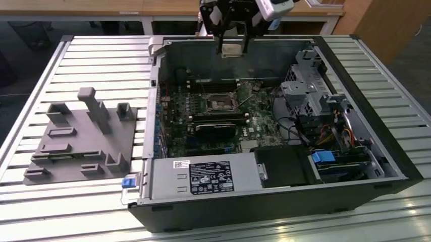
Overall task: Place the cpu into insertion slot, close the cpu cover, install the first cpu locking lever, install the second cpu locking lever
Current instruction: 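Place the cpu into insertion slot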
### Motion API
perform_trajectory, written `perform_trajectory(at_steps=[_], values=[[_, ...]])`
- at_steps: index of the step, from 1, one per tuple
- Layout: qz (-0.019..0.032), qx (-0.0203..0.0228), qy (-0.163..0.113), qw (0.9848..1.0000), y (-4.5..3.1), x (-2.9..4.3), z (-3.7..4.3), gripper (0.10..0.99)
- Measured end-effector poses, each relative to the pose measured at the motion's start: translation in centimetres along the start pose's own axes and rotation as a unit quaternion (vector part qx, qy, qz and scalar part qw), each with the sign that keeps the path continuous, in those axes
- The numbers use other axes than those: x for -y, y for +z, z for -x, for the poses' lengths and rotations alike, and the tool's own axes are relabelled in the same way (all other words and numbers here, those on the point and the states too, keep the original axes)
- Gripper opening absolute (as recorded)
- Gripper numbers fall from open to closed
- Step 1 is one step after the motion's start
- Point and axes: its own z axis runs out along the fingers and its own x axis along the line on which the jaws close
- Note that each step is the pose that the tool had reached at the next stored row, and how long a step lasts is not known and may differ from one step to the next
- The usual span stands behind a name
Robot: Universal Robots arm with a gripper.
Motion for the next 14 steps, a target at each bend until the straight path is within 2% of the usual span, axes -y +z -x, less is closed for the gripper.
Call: perform_trajectory(at_steps=[4, 8, 14], values=[[0.0006, 0.0024, 0.027, 0.9996, 0.03, 0.01, 0.0, 0.541], [0.001, 0.0048, 0.053, 0.9986, 0.05, 0.01, 0.0, 0.541], [0.0013, 0.0061, 0.068, 0.9977, 0.07, 0.0, 0.0, 0.541]])
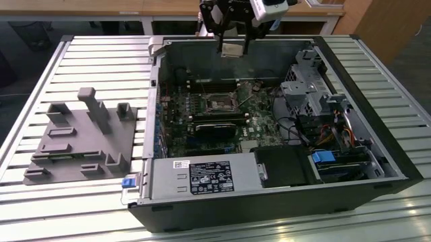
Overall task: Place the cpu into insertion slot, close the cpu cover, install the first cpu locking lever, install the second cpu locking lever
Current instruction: 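Place the cpu into insertion slot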
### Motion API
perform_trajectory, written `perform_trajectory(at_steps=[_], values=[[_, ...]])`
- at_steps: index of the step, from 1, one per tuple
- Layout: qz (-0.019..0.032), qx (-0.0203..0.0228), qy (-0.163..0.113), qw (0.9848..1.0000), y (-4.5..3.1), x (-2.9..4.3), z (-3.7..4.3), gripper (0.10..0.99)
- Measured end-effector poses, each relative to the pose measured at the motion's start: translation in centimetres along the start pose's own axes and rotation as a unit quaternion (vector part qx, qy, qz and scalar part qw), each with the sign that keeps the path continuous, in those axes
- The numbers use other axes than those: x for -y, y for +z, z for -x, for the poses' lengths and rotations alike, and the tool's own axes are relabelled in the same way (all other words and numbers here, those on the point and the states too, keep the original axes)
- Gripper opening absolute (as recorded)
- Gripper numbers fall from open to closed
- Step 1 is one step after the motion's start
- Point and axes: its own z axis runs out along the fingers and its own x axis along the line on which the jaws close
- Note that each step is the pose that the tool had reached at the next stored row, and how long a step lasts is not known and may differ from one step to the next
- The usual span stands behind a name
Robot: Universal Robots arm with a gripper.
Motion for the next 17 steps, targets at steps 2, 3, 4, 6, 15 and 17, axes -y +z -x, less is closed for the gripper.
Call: perform_trajectory(at_steps=[2, 3, 4, 6, 15, 17], values=[[0.0001, 0.0004, 0.004, 1.0, 0.0, 0.0, 0.0, 0.541], [0.0001, 0.0006, 0.006, 1.0, 0.01, 0.0, 0.0, 0.541], [0.0001, 0.0008, 0.009, 1.0, 0.01, 0.0, 0.0, 0.541], [0.0003, 0.0014, 0.016, 0.9999, 0.02, 0.0, 0.0, 0.541], [0.0009, 0.0041, 0.045, 0.999, 0.06, 0.0, 0.0, 0.541], [0.001, 0.0046, 0.051, 0.9987, 0.06, 0.01, 0.0, 0.541]])
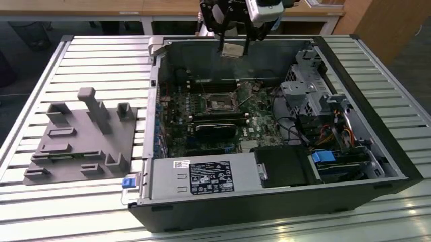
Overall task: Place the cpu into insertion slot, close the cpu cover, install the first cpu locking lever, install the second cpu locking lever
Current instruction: 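Place the cpu into insertion slot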
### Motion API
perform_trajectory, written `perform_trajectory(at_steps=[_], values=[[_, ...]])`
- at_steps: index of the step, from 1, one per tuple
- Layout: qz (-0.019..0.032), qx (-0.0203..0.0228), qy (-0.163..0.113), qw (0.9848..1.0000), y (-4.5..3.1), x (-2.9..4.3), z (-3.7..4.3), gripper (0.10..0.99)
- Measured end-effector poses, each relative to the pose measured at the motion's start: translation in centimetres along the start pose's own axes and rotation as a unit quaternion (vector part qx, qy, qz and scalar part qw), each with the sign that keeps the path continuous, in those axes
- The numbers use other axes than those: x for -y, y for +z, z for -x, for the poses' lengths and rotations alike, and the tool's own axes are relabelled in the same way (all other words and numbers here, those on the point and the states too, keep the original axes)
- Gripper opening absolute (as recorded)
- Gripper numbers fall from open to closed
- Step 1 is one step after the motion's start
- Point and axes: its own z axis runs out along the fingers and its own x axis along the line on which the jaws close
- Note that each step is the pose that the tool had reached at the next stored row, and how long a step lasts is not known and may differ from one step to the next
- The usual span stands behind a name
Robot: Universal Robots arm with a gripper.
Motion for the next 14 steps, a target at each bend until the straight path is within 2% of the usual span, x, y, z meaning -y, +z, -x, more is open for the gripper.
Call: perform_trajectory(at_steps=[14], values=[[0.0008, 0.0037, 0.041, 0.9991, 0.04, 0.0, 0.0, 0.541]])
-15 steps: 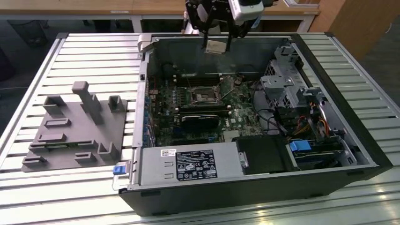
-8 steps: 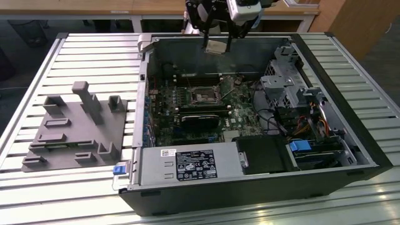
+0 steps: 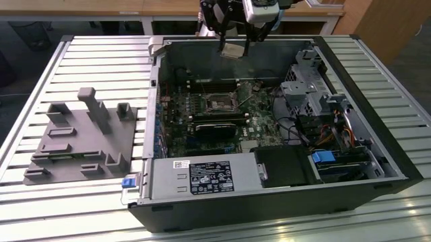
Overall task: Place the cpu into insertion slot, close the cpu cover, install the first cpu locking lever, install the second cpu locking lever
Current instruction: 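Place the cpu into insertion slot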
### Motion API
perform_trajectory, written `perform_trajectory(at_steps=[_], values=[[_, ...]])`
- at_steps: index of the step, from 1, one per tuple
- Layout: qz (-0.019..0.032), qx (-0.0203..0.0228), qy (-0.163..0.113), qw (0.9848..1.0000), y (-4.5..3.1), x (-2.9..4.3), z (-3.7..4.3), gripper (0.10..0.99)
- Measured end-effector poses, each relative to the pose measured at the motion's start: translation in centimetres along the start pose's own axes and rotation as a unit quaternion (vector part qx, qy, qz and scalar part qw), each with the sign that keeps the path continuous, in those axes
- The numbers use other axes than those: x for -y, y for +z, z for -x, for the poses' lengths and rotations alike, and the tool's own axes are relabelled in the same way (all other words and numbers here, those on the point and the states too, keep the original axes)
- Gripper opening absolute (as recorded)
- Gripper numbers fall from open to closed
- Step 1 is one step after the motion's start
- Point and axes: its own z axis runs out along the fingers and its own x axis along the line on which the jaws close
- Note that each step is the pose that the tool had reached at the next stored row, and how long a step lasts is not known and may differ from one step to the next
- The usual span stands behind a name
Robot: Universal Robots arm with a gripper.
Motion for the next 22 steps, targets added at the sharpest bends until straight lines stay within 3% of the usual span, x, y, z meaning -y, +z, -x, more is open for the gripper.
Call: perform_trajectory(at_steps=[22], values=[[0.0011, 0.0049, 0.055, 0.9985, 0.06, 0.01, 0.0, 0.541]])
